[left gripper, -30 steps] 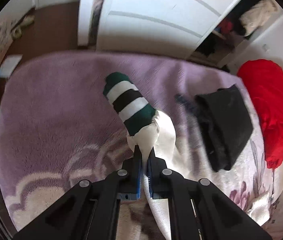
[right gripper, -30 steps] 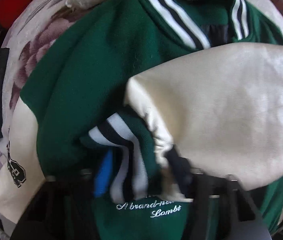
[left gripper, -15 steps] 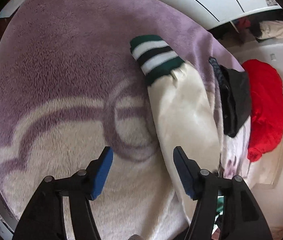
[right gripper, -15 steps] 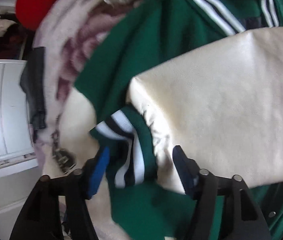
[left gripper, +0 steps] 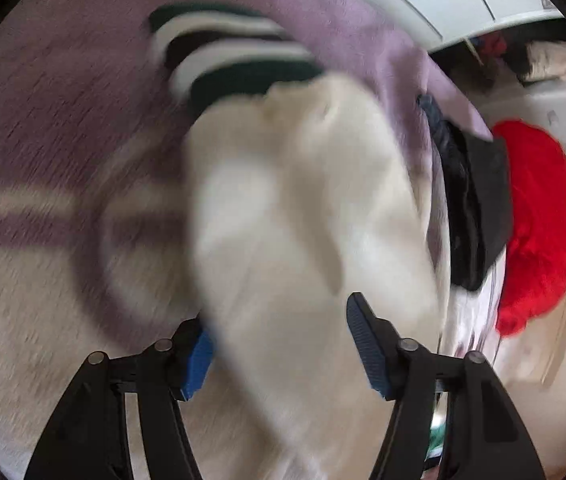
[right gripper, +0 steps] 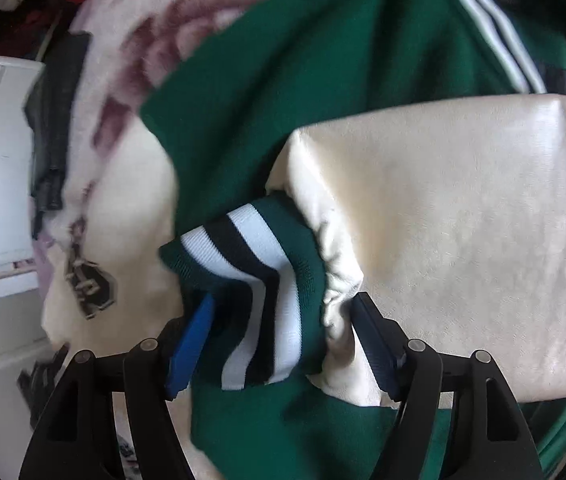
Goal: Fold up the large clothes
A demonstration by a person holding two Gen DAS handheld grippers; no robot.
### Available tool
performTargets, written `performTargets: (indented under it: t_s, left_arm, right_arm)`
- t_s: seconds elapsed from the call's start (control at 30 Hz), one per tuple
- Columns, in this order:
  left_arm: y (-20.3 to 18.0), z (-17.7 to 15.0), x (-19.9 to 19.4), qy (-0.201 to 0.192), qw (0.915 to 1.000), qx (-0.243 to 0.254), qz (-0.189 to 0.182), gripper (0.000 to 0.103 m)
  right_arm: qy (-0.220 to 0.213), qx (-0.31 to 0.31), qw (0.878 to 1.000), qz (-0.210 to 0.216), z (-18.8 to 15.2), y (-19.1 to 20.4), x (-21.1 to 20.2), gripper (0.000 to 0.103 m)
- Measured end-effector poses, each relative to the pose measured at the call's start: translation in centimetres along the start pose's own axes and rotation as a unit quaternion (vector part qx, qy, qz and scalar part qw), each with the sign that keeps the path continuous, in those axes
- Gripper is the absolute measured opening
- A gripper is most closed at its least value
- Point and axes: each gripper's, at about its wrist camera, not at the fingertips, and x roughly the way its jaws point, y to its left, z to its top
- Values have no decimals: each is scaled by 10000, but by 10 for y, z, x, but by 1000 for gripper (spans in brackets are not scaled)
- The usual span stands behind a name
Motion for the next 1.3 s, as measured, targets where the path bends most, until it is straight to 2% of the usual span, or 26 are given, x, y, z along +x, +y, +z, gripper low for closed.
performTargets:
  t_s: [0.03,0.07,0.17,0.23,0.33,0.37,0.4,0.43,0.5,0.57,0.6,0.67,0.7,0.77,0.83,0.93,0.97,1.0,1.03,1.07,1.17,1.2,1.23,1.3]
  left_arm:
    - [-8,7,-5,-341,9992,49,196,32]
    - [-17,12,-10,-564,9980,155,259,4]
    - [-52,18,-28,-1014,9918,656,413,2]
    - [-86,11,-47,-1323,9827,1221,429,1]
    - [-129,-4,-76,-1651,9670,1918,311,1]
    - [-148,-16,-90,-1783,9584,2215,247,1]
    - [-157,-23,-99,-1852,9538,2358,209,1]
    - [-171,-33,-109,-1914,9477,2553,111,1]
    - [-202,-61,-130,-2027,9324,2992,-47,1]
    - [-231,-100,-150,-2124,9103,3548,-190,1]
    - [-245,-115,-151,-2159,9018,3737,-223,1]
    - [-275,-174,-159,-2113,8734,4370,-392,1]
    - [-285,-196,-158,-2075,8639,4570,-428,1]
    - [-308,-270,-147,-1824,8328,5198,-551,1]
    - [-322,-336,-128,-1500,8068,5679,-639,1]
    - [-329,-428,-99,-966,7726,6230,-750,1]
    - [-328,-473,-86,-697,7580,6430,-847,1]
    - [-331,-496,-76,-575,7491,6543,-864,1]
    - [-328,-539,-63,-372,7317,6748,-891,1]
    - [-325,-567,-54,-252,7193,6885,-895,1]
    - [-308,-646,-20,196,6825,7263,-795,1]
    - [-306,-666,-8,327,6736,7355,-659,1]
    - [-303,-677,-1,399,6682,7411,-518,2]
    - [-299,-706,22,592,6498,7578,-52,6]
  right_arm:
    - [-105,59,9999,15,-3,-6,-9,74]
    - [-196,111,9997,-42,-4,-10,-15,74]
    - [-559,251,9975,-363,-11,-33,-39,78]
    - [-695,308,9958,-509,-11,-42,-46,79]
    - [-648,382,9953,-602,-9,-59,-42,79]
    - [-606,374,9957,-592,-9,-67,-39,79]
    - [-443,326,9967,-599,-6,-70,-29,84]
    - [-187,285,9980,-533,-3,-72,-15,84]
    - [-154,393,9988,-232,-1,-87,-18,84]
    - [-285,736,9964,299,-1,-107,-40,84]
    - [-433,935,9932,549,-3,-122,-56,84]
    - [-654,1149,9885,736,-9,-150,-84,84]
    - [-789,1302,9854,767,-17,-174,-103,84]
    - [-886,1501,9815,787,-29,-207,-125,84]
    - [-932,1730,9770,830,-45,-248,-146,84]
    - [-975,1995,9727,675,-72,-306,-167,84]
    - [-988,2076,9712,629,-81,-325,-173,84]
    - [-1004,2179,9691,578,-90,-347,-179,84]
    - [-1029,2291,9664,541,-98,-364,-181,84]
    - [-1053,2415,9633,522,-108,-383,-186,84]
    - [-1044,2734,9549,491,-135,-437,-192,84]
    - [-1009,2796,9535,495,-143,-456,-196,84]
    - [-963,2830,9531,467,-152,-472,-198,84]
    - [-909,2838,9537,403,-163,-492,-202,84]
